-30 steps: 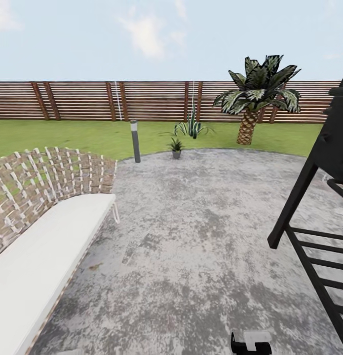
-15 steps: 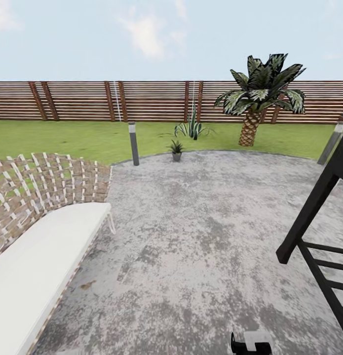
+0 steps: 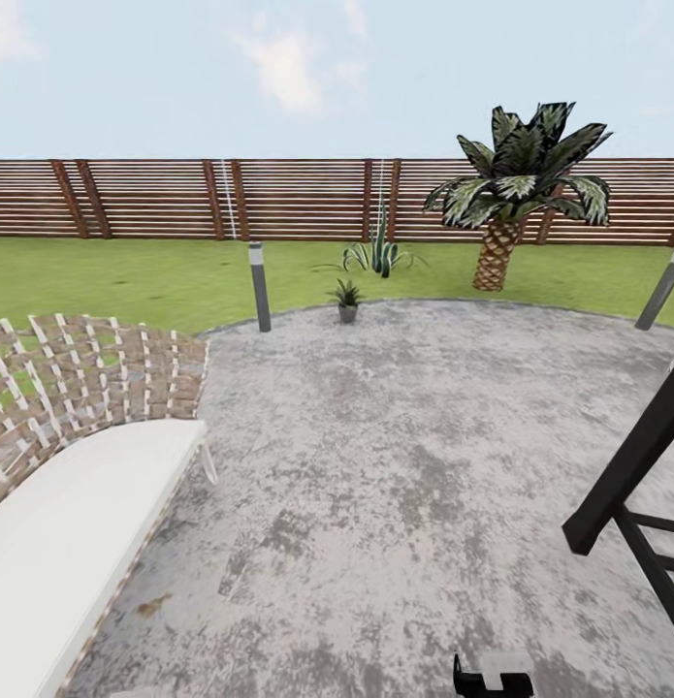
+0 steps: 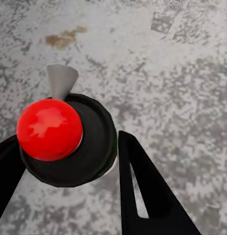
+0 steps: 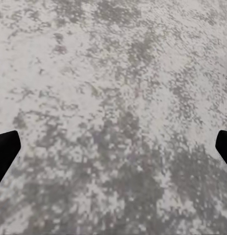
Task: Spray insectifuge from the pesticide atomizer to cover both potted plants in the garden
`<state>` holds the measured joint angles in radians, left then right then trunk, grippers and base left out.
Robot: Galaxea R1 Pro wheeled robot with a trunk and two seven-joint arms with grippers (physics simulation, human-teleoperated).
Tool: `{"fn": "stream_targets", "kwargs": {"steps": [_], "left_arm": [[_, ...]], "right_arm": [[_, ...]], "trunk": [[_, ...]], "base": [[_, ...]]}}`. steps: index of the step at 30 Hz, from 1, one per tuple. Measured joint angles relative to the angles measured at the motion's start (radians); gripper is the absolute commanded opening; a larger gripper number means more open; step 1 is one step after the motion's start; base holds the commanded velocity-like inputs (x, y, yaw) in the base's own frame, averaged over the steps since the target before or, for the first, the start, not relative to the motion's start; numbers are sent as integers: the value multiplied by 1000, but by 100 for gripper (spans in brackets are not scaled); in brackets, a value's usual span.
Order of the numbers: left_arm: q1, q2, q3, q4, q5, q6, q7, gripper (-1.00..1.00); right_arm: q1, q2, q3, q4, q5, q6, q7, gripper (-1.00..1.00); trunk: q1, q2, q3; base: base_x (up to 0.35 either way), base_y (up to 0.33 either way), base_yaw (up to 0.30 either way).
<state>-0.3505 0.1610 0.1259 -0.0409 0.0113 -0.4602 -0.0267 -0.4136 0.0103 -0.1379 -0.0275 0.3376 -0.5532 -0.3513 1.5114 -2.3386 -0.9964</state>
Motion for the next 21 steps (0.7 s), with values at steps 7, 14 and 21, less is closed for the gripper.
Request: {"fn": "stream_targets", "kwargs": {"steps": [7,14,21], "left_arm": [[0,0,0,0,0,0,0,-100],[1,0,0,0,0,0,0,-100],[0,-1,0,0,0,0,0,-100]], "right_arm": [[0,0,0,0,0,0,0,100],[0,0,0,0,0,0,0,100],[0,0,0,0,0,0,0,100]], "trunk": [[0,0,0],[0,0,0],[0,0,0]], "base": [[337,0,0],[337,0,0],[337,0,0]]}}
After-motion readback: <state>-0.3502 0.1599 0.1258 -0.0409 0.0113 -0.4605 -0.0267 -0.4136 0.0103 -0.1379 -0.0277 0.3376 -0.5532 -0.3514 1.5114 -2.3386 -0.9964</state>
